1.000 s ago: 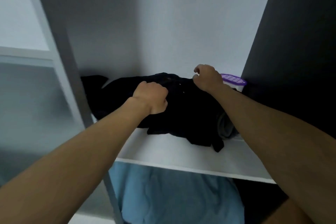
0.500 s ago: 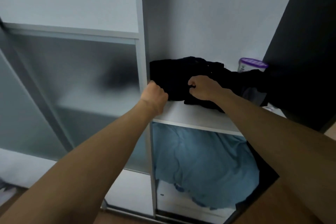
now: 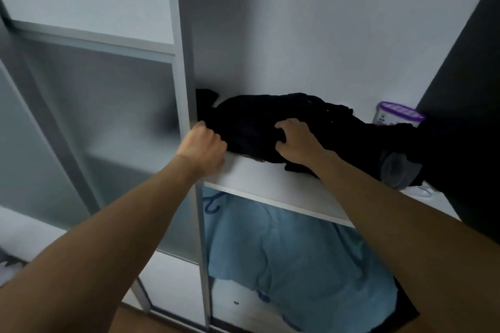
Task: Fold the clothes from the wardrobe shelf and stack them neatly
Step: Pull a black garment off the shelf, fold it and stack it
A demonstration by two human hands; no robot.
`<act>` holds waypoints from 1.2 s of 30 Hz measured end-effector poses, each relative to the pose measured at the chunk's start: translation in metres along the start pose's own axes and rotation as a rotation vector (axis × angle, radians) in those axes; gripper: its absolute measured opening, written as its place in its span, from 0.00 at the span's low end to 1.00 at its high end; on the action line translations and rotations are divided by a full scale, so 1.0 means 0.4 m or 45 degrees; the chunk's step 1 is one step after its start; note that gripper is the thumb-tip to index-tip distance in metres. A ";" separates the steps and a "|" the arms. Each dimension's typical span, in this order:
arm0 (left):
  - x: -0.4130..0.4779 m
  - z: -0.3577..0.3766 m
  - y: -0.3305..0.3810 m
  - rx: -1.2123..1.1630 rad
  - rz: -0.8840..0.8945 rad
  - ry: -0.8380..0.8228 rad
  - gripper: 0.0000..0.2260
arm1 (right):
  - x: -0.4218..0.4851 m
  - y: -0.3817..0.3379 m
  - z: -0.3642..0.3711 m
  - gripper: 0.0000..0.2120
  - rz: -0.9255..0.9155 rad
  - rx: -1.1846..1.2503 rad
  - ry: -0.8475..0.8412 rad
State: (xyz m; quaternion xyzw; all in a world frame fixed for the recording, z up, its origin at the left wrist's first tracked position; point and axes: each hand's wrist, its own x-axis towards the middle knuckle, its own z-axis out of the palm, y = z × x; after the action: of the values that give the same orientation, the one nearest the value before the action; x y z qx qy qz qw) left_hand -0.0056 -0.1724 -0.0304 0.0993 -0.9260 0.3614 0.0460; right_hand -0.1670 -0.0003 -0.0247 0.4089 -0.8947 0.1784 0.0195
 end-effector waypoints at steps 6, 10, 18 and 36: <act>-0.023 0.081 -0.089 0.052 -0.118 -0.008 0.17 | 0.095 -0.044 0.045 0.28 -0.101 -0.110 -0.049; -0.028 0.140 -0.134 0.101 -0.211 -0.142 0.17 | 0.155 -0.055 0.074 0.29 -0.090 -0.091 -0.122; -0.032 0.228 -0.198 0.135 -0.465 -0.492 0.13 | 0.216 -0.028 0.122 0.29 -0.065 -0.235 -0.205; 0.167 0.300 -0.256 -0.994 -0.635 -0.245 0.11 | 0.398 -0.095 0.089 0.13 0.101 -0.298 0.311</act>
State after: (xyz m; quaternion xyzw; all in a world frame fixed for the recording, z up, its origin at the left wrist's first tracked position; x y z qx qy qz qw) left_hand -0.0501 -0.3377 -0.0404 0.3270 -0.9406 -0.0465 0.0791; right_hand -0.2409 -0.1506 -0.0178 0.3435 -0.9158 0.1221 0.1686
